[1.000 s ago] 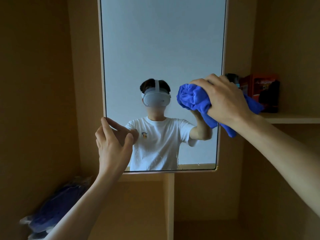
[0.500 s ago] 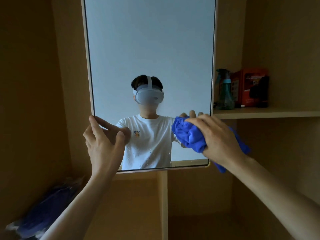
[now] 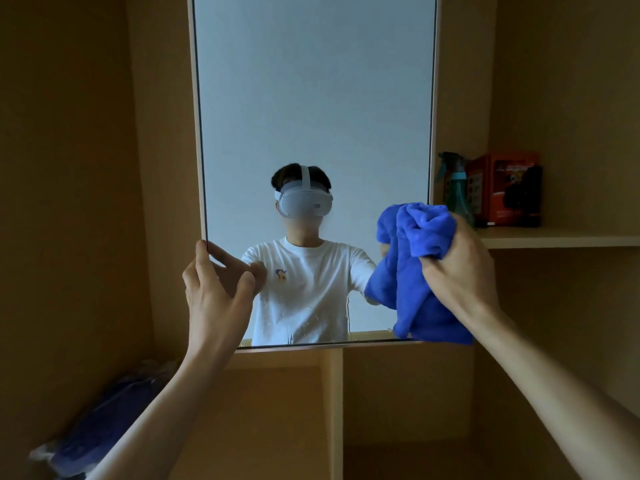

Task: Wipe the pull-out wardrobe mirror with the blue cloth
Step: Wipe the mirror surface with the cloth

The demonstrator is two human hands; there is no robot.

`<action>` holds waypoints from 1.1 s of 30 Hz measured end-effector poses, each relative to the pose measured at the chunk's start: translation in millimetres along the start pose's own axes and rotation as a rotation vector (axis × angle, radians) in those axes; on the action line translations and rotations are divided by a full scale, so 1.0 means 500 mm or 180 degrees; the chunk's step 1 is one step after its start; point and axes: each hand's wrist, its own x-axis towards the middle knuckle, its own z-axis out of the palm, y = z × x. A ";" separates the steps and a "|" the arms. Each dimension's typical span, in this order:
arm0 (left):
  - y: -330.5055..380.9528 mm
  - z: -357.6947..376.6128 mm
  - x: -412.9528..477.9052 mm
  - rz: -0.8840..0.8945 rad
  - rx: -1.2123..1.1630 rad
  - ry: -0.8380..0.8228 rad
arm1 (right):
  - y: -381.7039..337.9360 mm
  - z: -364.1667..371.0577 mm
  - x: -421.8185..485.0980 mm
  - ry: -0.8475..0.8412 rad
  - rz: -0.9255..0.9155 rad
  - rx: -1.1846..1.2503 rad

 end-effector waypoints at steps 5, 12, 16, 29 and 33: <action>-0.006 -0.001 0.002 0.0026 0.0091 0.0021 | 0.007 0.010 -0.003 0.0305 0.0134 -0.0213; -0.006 0.004 -0.002 0.0076 0.0175 0.0069 | -0.028 0.055 0.000 0.0610 -0.0250 -0.0310; 0.002 -0.001 -0.005 0.0042 0.0138 0.0018 | -0.034 0.062 -0.004 0.0652 -0.0372 -0.0382; -0.002 -0.028 -0.004 0.0009 -0.0033 -0.0177 | -0.221 0.168 -0.044 0.0064 0.0092 -0.0584; -0.007 -0.034 -0.002 -0.0073 -0.0148 -0.0216 | -0.276 0.227 -0.056 -0.0046 -0.0133 -0.0653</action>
